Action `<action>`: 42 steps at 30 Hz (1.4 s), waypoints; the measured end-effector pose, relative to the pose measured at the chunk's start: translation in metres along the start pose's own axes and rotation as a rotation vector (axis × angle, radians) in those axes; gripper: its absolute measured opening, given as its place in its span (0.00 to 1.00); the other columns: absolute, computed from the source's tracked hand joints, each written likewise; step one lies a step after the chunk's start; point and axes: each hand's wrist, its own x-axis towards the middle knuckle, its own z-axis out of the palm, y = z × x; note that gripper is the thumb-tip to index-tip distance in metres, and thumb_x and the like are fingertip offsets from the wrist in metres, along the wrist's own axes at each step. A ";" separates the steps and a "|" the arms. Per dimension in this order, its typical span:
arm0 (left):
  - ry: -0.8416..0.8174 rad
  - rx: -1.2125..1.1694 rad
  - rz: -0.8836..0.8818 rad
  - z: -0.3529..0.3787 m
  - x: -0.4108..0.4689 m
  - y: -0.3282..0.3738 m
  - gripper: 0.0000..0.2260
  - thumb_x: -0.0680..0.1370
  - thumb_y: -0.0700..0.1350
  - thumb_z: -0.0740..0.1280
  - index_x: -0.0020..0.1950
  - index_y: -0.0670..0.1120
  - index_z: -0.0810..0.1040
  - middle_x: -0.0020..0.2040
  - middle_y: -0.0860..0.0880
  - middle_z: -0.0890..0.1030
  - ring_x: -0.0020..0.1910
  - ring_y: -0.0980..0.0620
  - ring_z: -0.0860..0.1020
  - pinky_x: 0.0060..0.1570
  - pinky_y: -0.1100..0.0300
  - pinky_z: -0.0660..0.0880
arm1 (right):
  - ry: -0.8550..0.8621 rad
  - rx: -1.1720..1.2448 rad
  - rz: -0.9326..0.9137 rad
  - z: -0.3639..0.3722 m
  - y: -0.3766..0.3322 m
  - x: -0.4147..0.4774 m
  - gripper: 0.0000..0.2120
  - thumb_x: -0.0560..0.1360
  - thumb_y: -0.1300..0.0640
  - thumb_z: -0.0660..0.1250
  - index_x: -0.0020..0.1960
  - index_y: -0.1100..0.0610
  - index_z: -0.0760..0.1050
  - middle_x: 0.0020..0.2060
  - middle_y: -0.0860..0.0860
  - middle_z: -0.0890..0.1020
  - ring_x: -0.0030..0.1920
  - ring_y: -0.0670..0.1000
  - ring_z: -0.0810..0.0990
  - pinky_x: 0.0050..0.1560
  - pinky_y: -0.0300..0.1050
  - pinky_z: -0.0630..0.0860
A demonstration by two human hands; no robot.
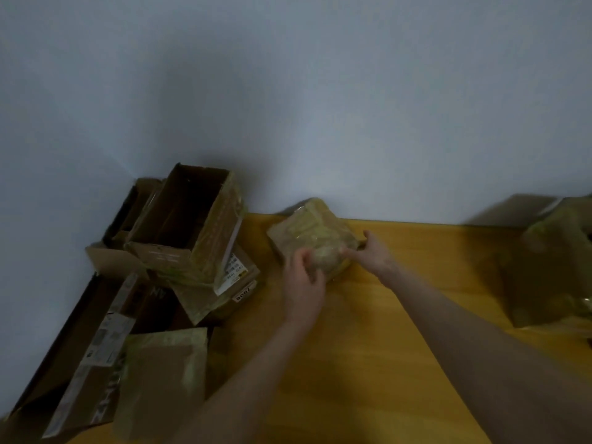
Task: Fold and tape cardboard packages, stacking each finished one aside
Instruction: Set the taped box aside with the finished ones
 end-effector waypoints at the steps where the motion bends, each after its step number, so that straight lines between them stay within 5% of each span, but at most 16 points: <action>1: 0.085 0.007 -0.093 -0.007 0.007 0.002 0.18 0.77 0.39 0.66 0.65 0.47 0.70 0.60 0.53 0.70 0.57 0.54 0.73 0.57 0.59 0.75 | 0.010 -0.060 0.014 -0.002 0.001 0.000 0.42 0.71 0.48 0.74 0.76 0.60 0.56 0.70 0.56 0.69 0.68 0.57 0.70 0.61 0.49 0.70; 3: 0.096 0.016 -0.265 -0.024 0.028 -0.004 0.23 0.77 0.42 0.67 0.71 0.45 0.65 0.67 0.46 0.68 0.61 0.49 0.73 0.59 0.58 0.73 | 0.005 -0.111 0.019 -0.001 -0.001 -0.004 0.38 0.70 0.48 0.75 0.73 0.59 0.64 0.66 0.54 0.74 0.65 0.57 0.74 0.62 0.50 0.73; 6: -0.141 -0.204 -0.458 -0.031 0.041 -0.010 0.31 0.78 0.49 0.66 0.77 0.48 0.56 0.73 0.45 0.65 0.69 0.43 0.67 0.66 0.48 0.68 | 0.068 -0.134 -0.054 0.012 -0.004 -0.013 0.22 0.69 0.51 0.76 0.60 0.57 0.77 0.53 0.53 0.82 0.52 0.55 0.81 0.53 0.55 0.79; 10: -0.354 -0.353 -0.519 0.000 0.037 0.000 0.37 0.70 0.70 0.65 0.75 0.58 0.60 0.74 0.48 0.66 0.70 0.43 0.67 0.67 0.40 0.67 | 0.338 -0.433 -0.289 0.001 -0.022 -0.046 0.06 0.75 0.50 0.68 0.46 0.50 0.72 0.35 0.47 0.79 0.36 0.50 0.78 0.35 0.46 0.75; 13: -0.502 -0.481 -0.598 0.029 0.036 0.038 0.50 0.53 0.81 0.65 0.71 0.58 0.69 0.71 0.50 0.71 0.68 0.44 0.70 0.65 0.38 0.67 | 0.521 -0.733 -0.374 -0.032 -0.025 -0.076 0.06 0.78 0.49 0.63 0.49 0.51 0.70 0.37 0.45 0.75 0.38 0.51 0.77 0.35 0.45 0.72; 15: -0.582 -0.494 -0.553 0.046 0.027 0.079 0.49 0.53 0.79 0.66 0.68 0.54 0.73 0.64 0.50 0.76 0.63 0.46 0.74 0.62 0.39 0.71 | 0.536 -0.865 -0.409 -0.054 -0.014 -0.089 0.06 0.79 0.51 0.62 0.51 0.52 0.71 0.42 0.47 0.77 0.41 0.54 0.78 0.37 0.46 0.70; 17: -0.595 -0.438 -0.484 0.066 0.018 0.109 0.37 0.61 0.73 0.70 0.60 0.49 0.77 0.55 0.48 0.80 0.54 0.46 0.78 0.56 0.44 0.75 | 0.489 -0.919 -0.431 -0.075 0.002 -0.101 0.08 0.78 0.52 0.62 0.54 0.53 0.74 0.48 0.49 0.79 0.44 0.54 0.79 0.41 0.46 0.68; 20: -0.426 -0.263 -0.332 0.100 0.006 0.131 0.04 0.75 0.41 0.66 0.41 0.43 0.78 0.40 0.42 0.78 0.39 0.45 0.75 0.38 0.53 0.72 | 0.287 -0.952 -0.419 -0.111 0.024 -0.115 0.15 0.76 0.45 0.64 0.59 0.50 0.75 0.54 0.47 0.80 0.57 0.51 0.76 0.59 0.47 0.68; 24: -0.368 -0.060 -0.215 0.140 -0.016 0.154 0.10 0.78 0.37 0.62 0.41 0.47 0.80 0.43 0.46 0.79 0.43 0.48 0.76 0.44 0.56 0.72 | 0.223 -0.994 -0.322 -0.175 0.051 -0.127 0.29 0.73 0.34 0.63 0.68 0.48 0.70 0.63 0.49 0.75 0.66 0.54 0.66 0.69 0.51 0.61; 27: -0.251 -0.112 -0.254 0.173 -0.038 0.172 0.12 0.81 0.38 0.59 0.60 0.42 0.79 0.53 0.45 0.80 0.50 0.47 0.76 0.51 0.55 0.74 | 0.430 -0.899 -0.357 -0.220 0.071 -0.134 0.20 0.79 0.41 0.56 0.66 0.50 0.71 0.62 0.52 0.75 0.64 0.54 0.68 0.63 0.50 0.67; 32: -0.199 -0.236 -0.337 0.216 -0.077 0.200 0.15 0.83 0.37 0.55 0.68 0.41 0.72 0.56 0.46 0.75 0.54 0.47 0.74 0.52 0.57 0.71 | 0.438 -0.953 -0.331 -0.266 0.092 -0.140 0.16 0.80 0.51 0.59 0.66 0.52 0.71 0.64 0.55 0.72 0.65 0.56 0.66 0.64 0.51 0.68; 35: -0.210 -0.162 -0.320 0.218 -0.088 0.204 0.17 0.82 0.37 0.55 0.70 0.44 0.69 0.64 0.44 0.75 0.55 0.49 0.73 0.54 0.56 0.71 | 0.429 -0.956 -0.339 -0.277 0.097 -0.140 0.16 0.79 0.53 0.60 0.66 0.53 0.71 0.64 0.55 0.71 0.65 0.56 0.67 0.63 0.51 0.68; 38: -0.188 -0.015 -0.284 0.204 -0.090 0.200 0.21 0.81 0.39 0.59 0.74 0.43 0.64 0.71 0.44 0.69 0.67 0.45 0.70 0.64 0.53 0.69 | 0.397 -0.937 -0.359 -0.272 0.095 -0.140 0.17 0.78 0.53 0.61 0.66 0.52 0.70 0.65 0.55 0.71 0.65 0.56 0.67 0.64 0.51 0.69; 42: -0.116 0.222 -0.146 0.163 -0.091 0.190 0.19 0.79 0.41 0.64 0.70 0.43 0.70 0.68 0.44 0.73 0.64 0.47 0.72 0.63 0.55 0.69 | 0.302 -0.924 -0.373 -0.240 0.073 -0.134 0.18 0.79 0.55 0.60 0.69 0.53 0.68 0.66 0.55 0.69 0.67 0.57 0.65 0.64 0.51 0.69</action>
